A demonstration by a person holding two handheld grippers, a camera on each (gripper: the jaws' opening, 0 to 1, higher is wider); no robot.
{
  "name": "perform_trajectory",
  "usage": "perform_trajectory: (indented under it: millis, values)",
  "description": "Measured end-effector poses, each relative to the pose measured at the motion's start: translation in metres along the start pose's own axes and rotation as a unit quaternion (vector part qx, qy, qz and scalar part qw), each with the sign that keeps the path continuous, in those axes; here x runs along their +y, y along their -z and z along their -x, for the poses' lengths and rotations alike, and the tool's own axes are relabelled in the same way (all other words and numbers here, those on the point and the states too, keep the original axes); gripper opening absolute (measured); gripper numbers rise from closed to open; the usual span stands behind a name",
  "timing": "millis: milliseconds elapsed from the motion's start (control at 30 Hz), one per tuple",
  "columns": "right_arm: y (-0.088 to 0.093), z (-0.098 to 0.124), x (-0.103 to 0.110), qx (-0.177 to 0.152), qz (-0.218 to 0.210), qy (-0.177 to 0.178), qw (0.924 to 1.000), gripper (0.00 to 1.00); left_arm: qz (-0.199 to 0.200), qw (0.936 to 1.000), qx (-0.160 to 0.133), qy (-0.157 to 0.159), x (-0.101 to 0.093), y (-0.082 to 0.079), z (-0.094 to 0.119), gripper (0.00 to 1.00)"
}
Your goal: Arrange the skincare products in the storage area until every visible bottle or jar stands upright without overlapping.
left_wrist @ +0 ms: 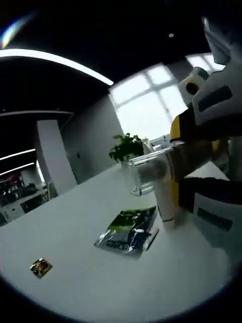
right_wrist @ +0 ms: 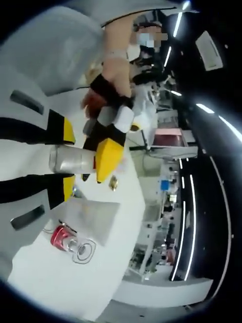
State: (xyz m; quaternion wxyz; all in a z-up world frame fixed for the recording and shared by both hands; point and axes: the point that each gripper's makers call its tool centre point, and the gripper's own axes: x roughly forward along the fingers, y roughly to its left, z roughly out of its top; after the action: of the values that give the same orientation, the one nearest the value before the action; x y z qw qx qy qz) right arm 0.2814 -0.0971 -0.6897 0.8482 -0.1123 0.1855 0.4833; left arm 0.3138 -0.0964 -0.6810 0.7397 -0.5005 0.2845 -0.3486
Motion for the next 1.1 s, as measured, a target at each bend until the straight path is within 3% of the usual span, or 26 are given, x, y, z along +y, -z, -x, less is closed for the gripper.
perform_trajectory:
  millis: [100,267,400,500,633,667,733,767,833,967,1100]
  values:
    - [0.008,-0.002,0.003,0.02,0.022,-0.009,0.9995,0.22,-0.035,0.9992,0.015,-0.012,0.004,0.001,0.001,0.17]
    - [0.011,-0.002,0.004,0.026,0.021,-0.014,0.9993,0.22,-0.068,0.9974,0.013,-0.019,0.0,0.004,0.0,0.17]
    - [0.015,-0.001,0.003,0.035,0.02,-0.015,0.9991,0.2,-0.136,0.9884,0.004,-0.067,0.011,-0.004,0.005,0.16]
    - [0.016,0.0,0.006,0.038,0.009,-0.021,0.999,0.17,-0.182,0.9776,0.011,-0.104,0.024,-0.009,0.01,0.16]
    - [0.017,0.001,0.008,0.039,0.002,-0.026,0.9989,0.19,-0.205,0.9704,0.019,-0.127,0.032,-0.008,0.01,0.16]
    - [0.016,0.001,0.008,0.037,0.001,-0.027,0.9989,0.19,-0.219,0.9659,0.024,-0.137,0.037,-0.01,0.012,0.16]
    - [0.01,0.003,0.006,0.023,-0.005,-0.021,0.9995,0.19,-0.259,0.9499,0.033,-0.172,0.048,-0.012,0.015,0.16]
    - [0.007,0.004,0.004,0.013,-0.007,-0.017,0.9997,0.18,-0.285,0.9387,0.046,-0.188,0.052,-0.011,0.017,0.16]
    - [-0.003,0.007,0.001,-0.013,-0.031,-0.015,0.9993,0.17,-0.314,0.9279,0.061,-0.192,0.055,-0.01,0.016,0.16]
    - [-0.011,0.014,-0.003,-0.035,-0.065,-0.017,0.9971,0.19,-0.358,0.9173,0.075,-0.157,0.042,-0.004,0.008,0.16]
    - [-0.019,0.017,-0.01,-0.06,-0.072,-0.011,0.9956,0.2,-0.408,0.8994,0.103,-0.119,0.027,0.01,0.002,0.16]
